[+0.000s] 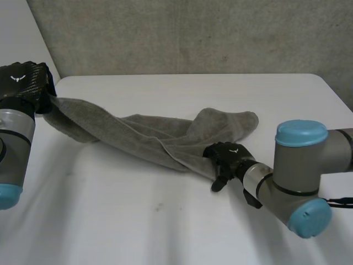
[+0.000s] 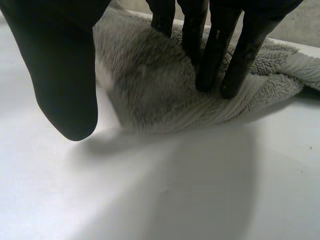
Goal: Fold the towel.
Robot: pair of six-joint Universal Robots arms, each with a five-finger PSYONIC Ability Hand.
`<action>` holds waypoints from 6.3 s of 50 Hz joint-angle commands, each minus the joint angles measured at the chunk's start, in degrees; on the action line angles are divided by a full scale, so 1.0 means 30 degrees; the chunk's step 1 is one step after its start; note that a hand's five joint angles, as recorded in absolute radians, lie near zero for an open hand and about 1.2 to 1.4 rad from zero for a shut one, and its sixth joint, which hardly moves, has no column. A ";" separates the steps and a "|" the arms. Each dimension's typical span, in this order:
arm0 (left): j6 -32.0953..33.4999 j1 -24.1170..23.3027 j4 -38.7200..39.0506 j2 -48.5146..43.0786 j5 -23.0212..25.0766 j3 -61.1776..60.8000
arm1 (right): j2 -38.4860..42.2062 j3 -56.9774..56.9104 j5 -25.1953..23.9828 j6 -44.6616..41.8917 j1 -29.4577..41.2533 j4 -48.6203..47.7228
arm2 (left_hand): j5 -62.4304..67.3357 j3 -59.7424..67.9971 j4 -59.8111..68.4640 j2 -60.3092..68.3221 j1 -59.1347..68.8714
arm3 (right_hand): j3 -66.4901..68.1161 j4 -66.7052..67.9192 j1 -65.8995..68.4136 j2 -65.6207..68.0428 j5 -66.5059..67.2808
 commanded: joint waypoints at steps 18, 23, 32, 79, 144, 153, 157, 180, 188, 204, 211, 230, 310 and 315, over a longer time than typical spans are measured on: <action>-0.0010 -0.0152 -0.0496 0.0261 -0.0043 -0.0059 | -0.5044 -0.2518 0.1395 -0.1857 -0.1274 -0.0224 | 0.3571 0.3442 0.3405 0.3401 0.4033 | 1.7113 1.7119 1.8726 1.8155 1.7385; -0.0098 -0.0504 -0.1817 0.1083 -0.0043 -0.0118 | -0.7329 -0.4334 -0.0832 -0.4318 -0.2563 0.3643 | 0.3571 0.3442 0.3405 0.3401 0.4033 | 1.7113 1.7119 1.8726 1.8155 1.7385; -0.0010 -0.2026 -0.4771 0.1435 0.0074 -0.0380 | -0.6396 -0.6767 -0.1244 -1.2184 -0.4057 1.3357 | 0.3571 0.3442 0.3405 0.3401 0.4033 | 1.7113 1.7119 1.8726 1.8155 1.7385; 0.2510 -0.2995 0.3255 -0.4893 0.0015 0.2703 | -0.1416 -0.7999 -0.2472 -1.6551 -0.3938 0.8258 | 0.3571 0.3442 0.3405 0.3401 0.4033 | 1.7113 1.7119 1.8726 1.8155 1.7385; 0.2480 -0.2438 -0.2659 0.0109 0.0074 -0.2228 | -0.9585 0.6389 -0.3937 -0.7130 -1.0854 0.0684 | 0.3571 0.3442 0.3405 0.3401 0.4033 | 1.7113 1.7119 1.8726 1.8155 1.7385; 0.2598 -0.2145 -0.6761 0.5441 0.0336 0.0315 | -1.4272 -0.0144 -0.6076 -0.7335 -1.1645 0.8067 | 0.3571 0.3442 0.3405 0.3401 0.4033 | 1.7113 1.7119 1.8726 1.8155 1.7385; 0.2568 -0.2058 -0.8196 0.6294 0.0920 0.1517 | -1.4682 -0.3738 -0.6544 -0.8063 -1.1821 1.1046 | 0.3571 0.3442 0.3405 0.3401 0.4033 | 1.7113 1.7119 1.8726 1.8155 1.7385; 0.4237 -0.0505 -1.0430 -0.5057 0.2769 0.6699 | -0.3696 -0.7293 -0.1154 -1.3136 -0.6518 1.2930 | 0.3571 0.3442 0.3405 0.3401 0.4033 | 1.7113 1.7119 1.8726 1.8155 1.7385; 0.4297 -0.0797 -0.8887 -0.8466 0.2799 1.1241 | 0.0493 -1.2332 0.0486 -1.1935 -0.5639 1.0264 | 0.3571 0.3442 0.3405 0.3401 0.4033 | 1.7113 1.7119 1.8726 1.8155 1.7385; 0.2485 -0.1794 0.5864 -0.4690 0.2593 1.0049 | -0.6186 -0.9725 0.3123 -0.7364 -0.4936 -0.5673 | 0.3571 0.3442 0.3405 0.3401 0.4033 | 1.7113 1.7119 1.8726 1.8155 1.7385; 0.0869 -0.1471 0.2021 -0.4864 0.2711 0.9198 | -0.5837 -0.7854 0.0932 -0.7394 -0.4994 -0.1200 | 0.3571 0.3442 0.3405 0.3401 0.4033 | 1.7113 1.7119 1.8726 1.8155 1.7385; 0.1919 -0.0418 -0.1139 -0.7503 0.2886 0.1617 | -0.2728 -0.0530 -0.0480 -1.2980 -0.6194 0.4101 | 0.3571 0.3442 0.3405 0.3401 0.4033 | 1.7113 1.7119 1.8726 1.8155 1.7385; 0.5381 -0.1500 -0.0411 -0.5743 0.1422 0.3456 | -0.3016 -0.2524 0.2658 -1.1235 -0.4380 0.0528 | -1.9762 -1.9891 -1.9928 -1.9932 -1.9301 | -0.6220 -0.6214 -0.4608 -0.5178 -0.5948; 0.2899 -0.1500 -0.0411 -0.3550 0.1451 0.1205 | -0.3987 -0.1262 0.1283 -0.9597 -0.5399 0.3487 | -1.9762 -1.9891 -1.9928 -1.9932 -1.9301 | -0.6220 -0.6214 -0.4608 -0.5178 -0.5948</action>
